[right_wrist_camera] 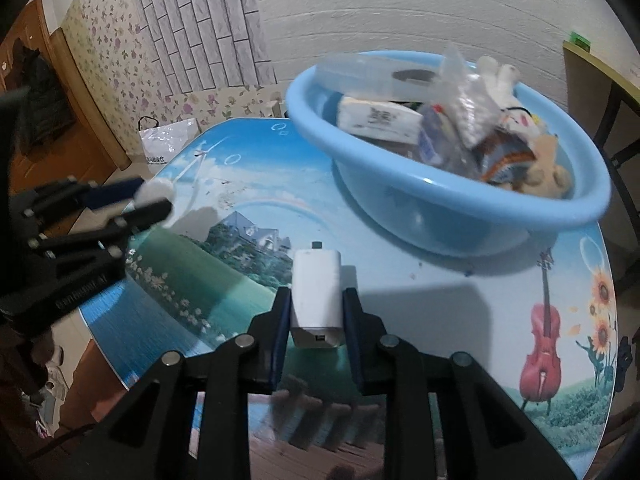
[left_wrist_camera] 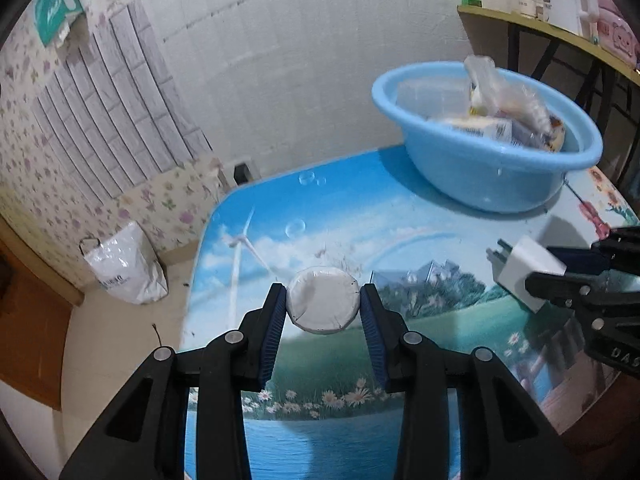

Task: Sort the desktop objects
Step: 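Lift and carry the puck and charger over the blue basin with both grippers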

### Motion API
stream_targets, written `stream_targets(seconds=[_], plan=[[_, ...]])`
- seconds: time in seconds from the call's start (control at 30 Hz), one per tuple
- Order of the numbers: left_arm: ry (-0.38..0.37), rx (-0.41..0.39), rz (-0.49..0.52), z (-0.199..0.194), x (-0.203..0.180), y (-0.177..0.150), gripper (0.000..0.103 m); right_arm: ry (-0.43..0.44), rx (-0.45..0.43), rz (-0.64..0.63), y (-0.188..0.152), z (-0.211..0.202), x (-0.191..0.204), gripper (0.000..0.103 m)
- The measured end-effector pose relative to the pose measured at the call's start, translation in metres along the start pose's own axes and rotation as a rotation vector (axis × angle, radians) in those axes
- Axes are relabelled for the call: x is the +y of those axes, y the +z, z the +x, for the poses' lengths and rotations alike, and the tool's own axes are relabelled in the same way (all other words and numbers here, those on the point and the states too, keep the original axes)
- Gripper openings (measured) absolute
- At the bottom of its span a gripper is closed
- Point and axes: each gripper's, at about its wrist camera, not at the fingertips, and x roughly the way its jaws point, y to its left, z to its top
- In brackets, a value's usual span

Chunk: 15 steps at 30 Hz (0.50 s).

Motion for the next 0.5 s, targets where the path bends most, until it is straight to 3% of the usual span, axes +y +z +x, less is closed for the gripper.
stream_targets(seconds=[0.33, 0.5], plan=[[0.051, -0.038, 0.037, -0.018, -0.015, 0.015, 0.037, -0.025, -0.025, 0.034, -0.014, -0.019, -0.023, 0.025], [0.041, -0.049, 0.058, -0.024, -0.029, 0.018, 0.037, -0.036, -0.027, 0.062, -0.022, -0.027, -0.040, 0.025]])
